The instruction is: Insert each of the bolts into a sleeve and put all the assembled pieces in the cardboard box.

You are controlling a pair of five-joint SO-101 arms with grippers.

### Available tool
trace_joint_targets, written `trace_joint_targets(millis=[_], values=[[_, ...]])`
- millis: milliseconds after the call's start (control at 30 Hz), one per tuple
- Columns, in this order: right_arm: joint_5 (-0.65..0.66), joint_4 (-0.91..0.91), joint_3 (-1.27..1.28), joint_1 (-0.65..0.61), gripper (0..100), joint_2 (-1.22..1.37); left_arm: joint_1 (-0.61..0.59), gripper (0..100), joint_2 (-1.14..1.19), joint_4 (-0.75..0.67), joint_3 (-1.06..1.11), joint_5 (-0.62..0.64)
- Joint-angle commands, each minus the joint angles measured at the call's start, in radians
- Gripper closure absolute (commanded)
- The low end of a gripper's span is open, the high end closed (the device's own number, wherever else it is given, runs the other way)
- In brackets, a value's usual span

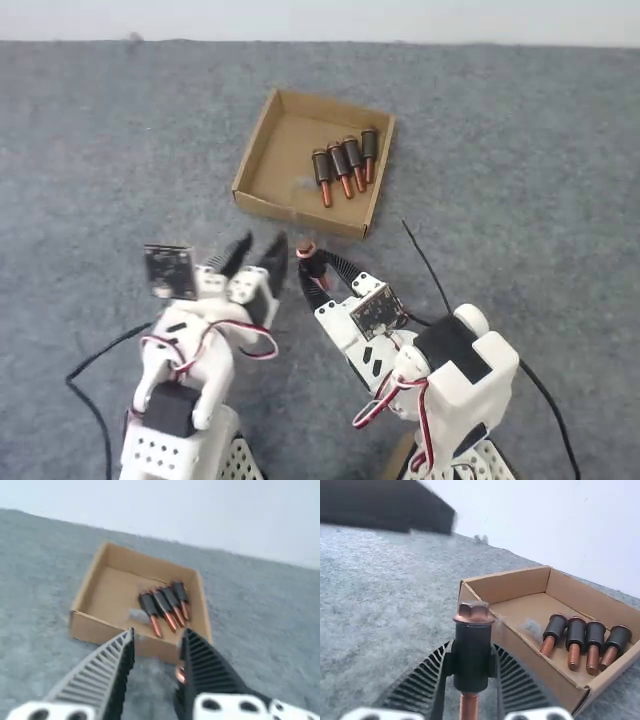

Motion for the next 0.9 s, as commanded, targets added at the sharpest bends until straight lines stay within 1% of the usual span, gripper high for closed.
trace_joint_targets(millis=[0, 67, 133, 233, 333, 433, 567, 667, 767, 867], values=[[0.015, 0.001, -0.031, 0.018, 99.2, -0.016, -0.086, 99, -0.025, 0.003, -0.071, -0.005], [0.015, 0.001, -0.031, 0.018, 99.2, -0.016, -0.133, 98, -0.023, 0.003, -0.068, -0.005], [0.015, 0.001, -0.031, 0.018, 99.2, -0.016, -0.19, 99, -0.023, 0.008, -0.064, -0.005], [0.015, 0.001, -0.031, 0.018, 99.2, -0.016, -0.269, 99, -0.023, 0.081, -0.061, -0.009], [0.017, 0.001, -0.031, 0.018, 99.2, -0.016, -0.279, 99, -0.023, 0.187, -0.059, -0.021], [0.017, 0.001, -0.025, 0.018, 99.2, -0.016, -0.285, 99, -0.023, 0.264, -0.036, -0.115], [0.017, -0.004, -0.02, 0.018, 99.2, -0.016, -0.282, 99, -0.021, 0.272, 0.088, -0.262], [0.018, -0.008, -0.009, 0.018, 99.2, -0.021, -0.307, 99, -0.02, 0.305, 0.087, -0.367], [0.018, -0.008, 0.025, 0.031, 99.2, -0.081, -0.325, 99, -0.02, 0.308, 0.087, -0.436], [0.018, 0.002, 0.071, 0.058, 99.2, -0.183, -0.327, 99, -0.02, 0.31, 0.087, -0.474]])
